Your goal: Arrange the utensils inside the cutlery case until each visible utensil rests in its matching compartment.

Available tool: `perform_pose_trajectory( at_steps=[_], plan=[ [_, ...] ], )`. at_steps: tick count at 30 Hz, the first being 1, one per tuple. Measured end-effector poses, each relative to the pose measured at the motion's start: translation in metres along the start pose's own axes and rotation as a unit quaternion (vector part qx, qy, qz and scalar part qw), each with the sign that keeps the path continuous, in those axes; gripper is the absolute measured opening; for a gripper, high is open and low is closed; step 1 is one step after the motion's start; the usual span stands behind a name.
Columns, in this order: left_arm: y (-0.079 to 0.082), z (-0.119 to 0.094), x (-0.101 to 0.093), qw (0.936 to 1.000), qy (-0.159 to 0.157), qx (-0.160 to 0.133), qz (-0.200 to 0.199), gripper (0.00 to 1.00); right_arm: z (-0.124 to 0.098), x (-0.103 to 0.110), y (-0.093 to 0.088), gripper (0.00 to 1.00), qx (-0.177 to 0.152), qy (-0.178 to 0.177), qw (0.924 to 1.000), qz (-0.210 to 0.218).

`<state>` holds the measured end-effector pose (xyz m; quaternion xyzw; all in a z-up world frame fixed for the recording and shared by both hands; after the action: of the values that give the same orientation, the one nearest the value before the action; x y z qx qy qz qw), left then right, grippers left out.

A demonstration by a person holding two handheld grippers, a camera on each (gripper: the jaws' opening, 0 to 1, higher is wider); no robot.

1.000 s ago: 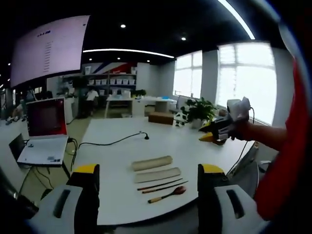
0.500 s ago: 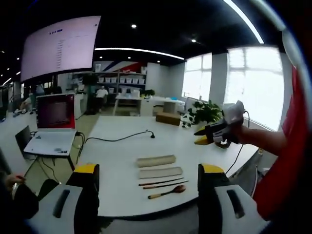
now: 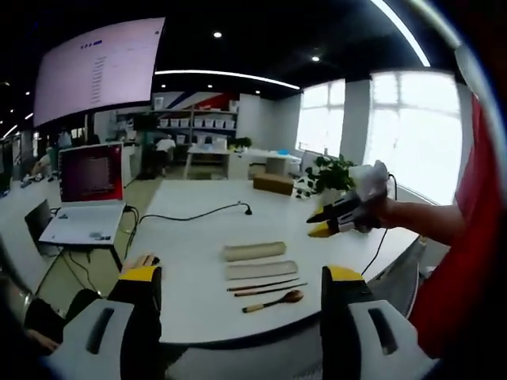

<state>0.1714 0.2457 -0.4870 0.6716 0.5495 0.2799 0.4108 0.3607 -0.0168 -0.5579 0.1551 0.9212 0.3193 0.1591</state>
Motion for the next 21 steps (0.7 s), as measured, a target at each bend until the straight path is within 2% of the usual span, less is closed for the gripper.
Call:
perform_pose_trajectory(
  at_steps=[2,6,10,13,16,21],
  plan=[
    [-0.003,0.002,0.006,0.9999,0.004,0.010,-0.003,0.83,0.007,-0.001,-0.002,0.22,0.020,-0.009,0.9994,-0.028],
    [-0.005,0.002,0.008,0.9999,-0.009,0.006,-0.009,0.82,0.017,-0.004,0.001,0.21,0.035,-0.003,0.9990,-0.026],
    [-0.008,0.007,0.012,0.9998,-0.009,0.016,0.000,0.81,0.029,-0.003,-0.004,0.15,0.062,0.008,0.9972,-0.039],
    [-0.008,0.006,0.014,0.9998,-0.012,0.007,-0.011,0.80,0.039,0.000,-0.004,0.17,0.070,0.018,0.9964,-0.044],
    [-0.011,0.008,0.015,0.9998,-0.009,0.012,-0.016,0.79,0.046,0.006,-0.003,0.19,0.082,0.018,0.9940,-0.070],
    [-0.012,0.010,0.015,0.9998,-0.008,0.009,-0.017,0.79,0.068,0.007,-0.011,0.12,0.107,0.039,0.9909,-0.072]
  ],
)
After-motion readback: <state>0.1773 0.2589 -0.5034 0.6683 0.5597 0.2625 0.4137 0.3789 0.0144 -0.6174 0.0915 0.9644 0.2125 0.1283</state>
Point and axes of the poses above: the point that each gripper's makers call its tool centre point, and the gripper's own axes: z roughly forward along the fingers, x roughly to its left, y roughly out of its top, the point moved 7 cm from there along -z, roughly backward along the fingers, and after that the axes turned 11 degrees about x, right-handed, at the moved point
